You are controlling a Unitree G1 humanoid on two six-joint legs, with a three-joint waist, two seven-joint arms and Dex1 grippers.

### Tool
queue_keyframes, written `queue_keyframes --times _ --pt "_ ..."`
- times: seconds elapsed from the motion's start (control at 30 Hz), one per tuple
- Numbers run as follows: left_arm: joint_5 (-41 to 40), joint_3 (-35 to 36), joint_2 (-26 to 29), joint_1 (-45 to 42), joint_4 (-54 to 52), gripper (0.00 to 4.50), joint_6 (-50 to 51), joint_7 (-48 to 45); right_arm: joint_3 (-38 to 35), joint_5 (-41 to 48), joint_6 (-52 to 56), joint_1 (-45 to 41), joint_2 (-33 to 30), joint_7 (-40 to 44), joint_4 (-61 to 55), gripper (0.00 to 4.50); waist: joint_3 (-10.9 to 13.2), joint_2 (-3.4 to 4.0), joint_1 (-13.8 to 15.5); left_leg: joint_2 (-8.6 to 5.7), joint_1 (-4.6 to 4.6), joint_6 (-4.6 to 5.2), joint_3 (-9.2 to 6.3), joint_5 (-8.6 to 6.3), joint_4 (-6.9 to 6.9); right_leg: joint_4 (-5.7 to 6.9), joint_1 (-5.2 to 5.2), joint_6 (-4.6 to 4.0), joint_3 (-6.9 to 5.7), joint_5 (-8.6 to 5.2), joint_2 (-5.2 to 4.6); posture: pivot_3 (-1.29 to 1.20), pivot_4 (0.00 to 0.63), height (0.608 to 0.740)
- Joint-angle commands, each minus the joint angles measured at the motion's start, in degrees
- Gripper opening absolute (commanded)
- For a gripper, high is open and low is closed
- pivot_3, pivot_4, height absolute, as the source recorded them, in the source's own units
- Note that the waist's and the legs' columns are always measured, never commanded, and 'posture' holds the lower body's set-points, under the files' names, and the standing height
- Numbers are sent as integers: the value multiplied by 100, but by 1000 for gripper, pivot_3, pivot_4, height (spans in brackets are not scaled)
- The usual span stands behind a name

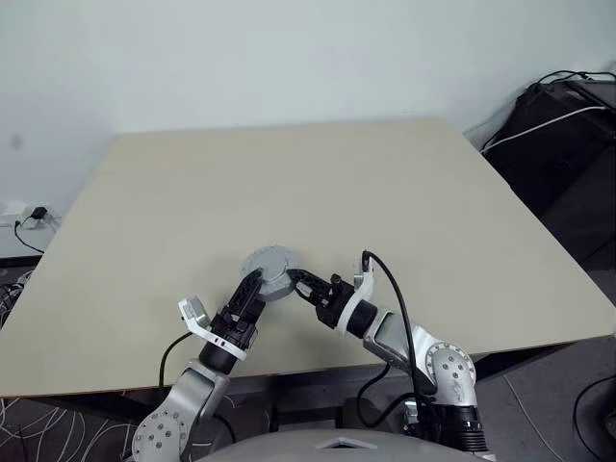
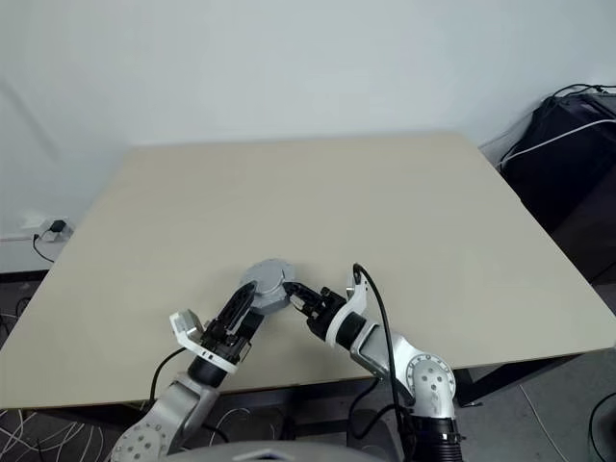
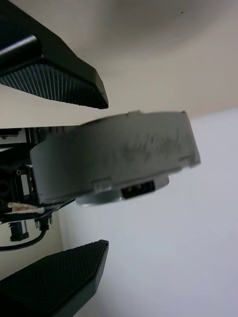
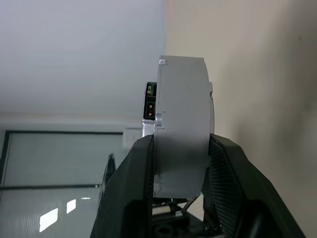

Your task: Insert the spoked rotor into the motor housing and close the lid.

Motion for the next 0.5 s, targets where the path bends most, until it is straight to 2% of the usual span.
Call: queue_keyframes --times 0.03,0.37,0.5 --pt "-136 -138 -362 -38 -180 4471 -91 -37 131 449 10 -4 -36 100 -391 1268 1 -1 1 0 0 0 0 0 0 0 0 0 0 0 -1 0 0 740" --pt "-189 -273 -298 -31 -198 4471 -100 82 297 600 -73 104 -289 134 -480 1268 3 -5 5 0 -4 1 0 0 1 -2 -1 0 -1 0 -1 0 0 740" --pt "-229 -264 -298 -25 -191 3184 -134 75 293 597 -135 112 -352 159 -448 1268 4 -6 8 0 -4 1 0 0 2 -2 -1 0 -1 0 -1 0 0 740"
